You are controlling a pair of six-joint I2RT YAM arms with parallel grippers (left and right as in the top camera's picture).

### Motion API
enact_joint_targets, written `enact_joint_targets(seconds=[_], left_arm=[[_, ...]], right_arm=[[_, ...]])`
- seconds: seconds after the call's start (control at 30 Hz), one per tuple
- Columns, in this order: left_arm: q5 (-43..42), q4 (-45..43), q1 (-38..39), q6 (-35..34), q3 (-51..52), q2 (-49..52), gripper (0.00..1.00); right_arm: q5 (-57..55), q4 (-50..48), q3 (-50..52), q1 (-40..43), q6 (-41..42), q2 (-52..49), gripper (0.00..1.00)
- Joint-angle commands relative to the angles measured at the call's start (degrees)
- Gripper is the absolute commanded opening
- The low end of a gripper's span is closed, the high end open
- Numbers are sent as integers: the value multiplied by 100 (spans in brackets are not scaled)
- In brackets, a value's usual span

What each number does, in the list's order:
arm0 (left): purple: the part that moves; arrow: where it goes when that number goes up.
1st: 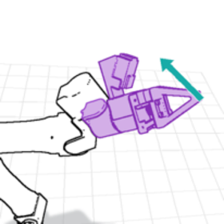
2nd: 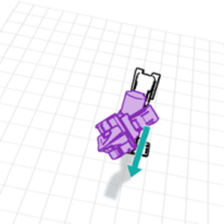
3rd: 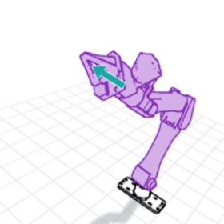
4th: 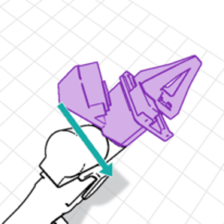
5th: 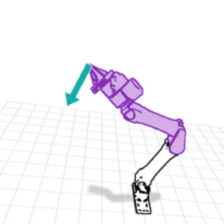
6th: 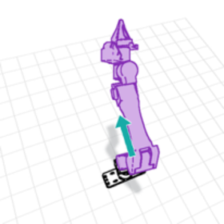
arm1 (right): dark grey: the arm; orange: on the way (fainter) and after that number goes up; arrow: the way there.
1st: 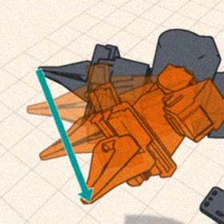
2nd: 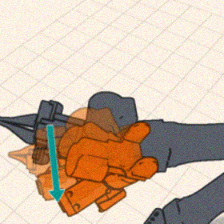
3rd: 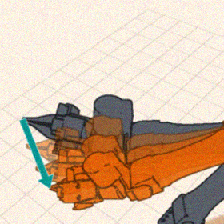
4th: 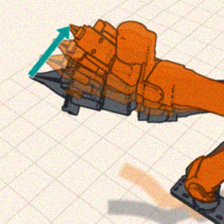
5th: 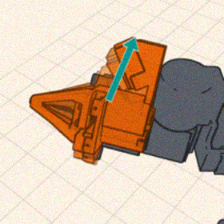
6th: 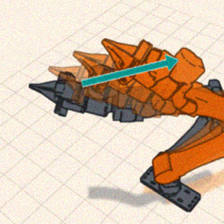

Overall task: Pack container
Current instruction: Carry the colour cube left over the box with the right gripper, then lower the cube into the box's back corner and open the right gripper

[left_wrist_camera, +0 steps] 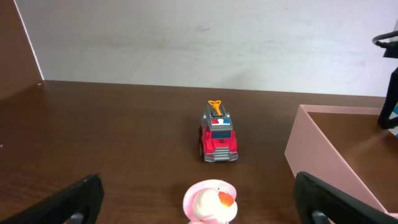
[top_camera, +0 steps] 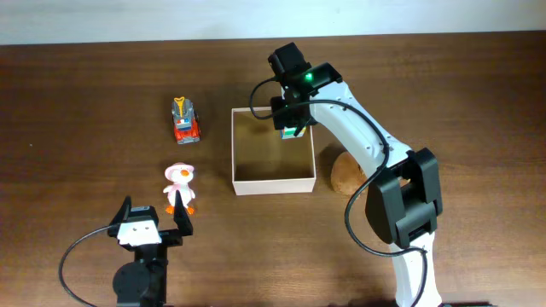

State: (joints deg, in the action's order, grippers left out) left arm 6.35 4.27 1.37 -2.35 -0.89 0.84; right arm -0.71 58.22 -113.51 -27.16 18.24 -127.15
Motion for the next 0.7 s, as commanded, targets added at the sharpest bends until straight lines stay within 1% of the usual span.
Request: enact_joint_targets(seconds=[0.0, 0.2, 0.27, 0.67], left_arm=[[-59, -13, -31, 111, 35, -46, 99], [-59, -11, -31, 111, 35, -46, 99], [-59, -13, -31, 111, 35, -46, 99], [-59, -13, -31, 111, 35, -46, 99]], right_arm=[[-205, -22, 48, -52, 70, 0, 52], [-282, -59, 48, -55, 72, -57, 52], [-282, -66, 48, -52, 72, -83, 57], [-289, -85, 48, -52, 70, -186, 57]])
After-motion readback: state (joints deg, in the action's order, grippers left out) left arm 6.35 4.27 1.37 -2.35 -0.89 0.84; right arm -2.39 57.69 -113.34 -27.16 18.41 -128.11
